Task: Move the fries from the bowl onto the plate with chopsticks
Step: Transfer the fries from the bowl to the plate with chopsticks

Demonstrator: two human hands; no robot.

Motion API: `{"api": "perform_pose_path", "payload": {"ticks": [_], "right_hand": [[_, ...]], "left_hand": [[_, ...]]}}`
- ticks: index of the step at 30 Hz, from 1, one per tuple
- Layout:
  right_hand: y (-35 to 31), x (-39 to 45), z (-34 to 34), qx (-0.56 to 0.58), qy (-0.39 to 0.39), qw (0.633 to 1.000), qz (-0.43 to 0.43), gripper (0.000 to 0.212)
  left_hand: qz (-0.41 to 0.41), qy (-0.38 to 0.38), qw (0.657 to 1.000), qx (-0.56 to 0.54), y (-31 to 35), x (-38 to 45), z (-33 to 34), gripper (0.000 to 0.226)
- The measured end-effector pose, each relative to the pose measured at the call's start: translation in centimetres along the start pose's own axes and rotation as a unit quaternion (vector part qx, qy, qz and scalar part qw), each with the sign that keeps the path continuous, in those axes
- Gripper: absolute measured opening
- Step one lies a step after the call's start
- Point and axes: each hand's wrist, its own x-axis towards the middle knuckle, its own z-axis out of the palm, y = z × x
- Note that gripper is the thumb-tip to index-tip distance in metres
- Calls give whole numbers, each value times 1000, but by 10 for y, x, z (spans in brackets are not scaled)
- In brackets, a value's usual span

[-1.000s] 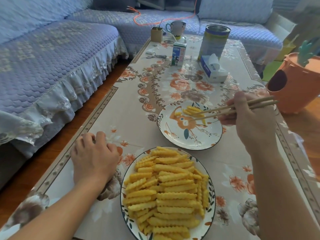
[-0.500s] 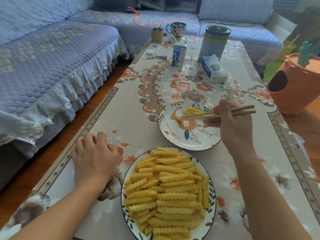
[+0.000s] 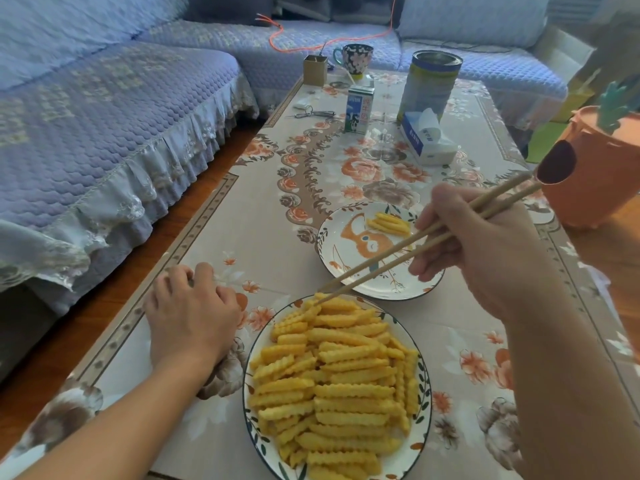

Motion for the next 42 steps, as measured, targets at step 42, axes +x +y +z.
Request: {"api": "perform_pose_path", "payload": {"ticks": [42], "right_hand": [[55, 23, -23, -109, 247, 962, -30, 41]], "left_hand": [[0, 3, 1000, 1, -1, 1, 3, 27]]}}
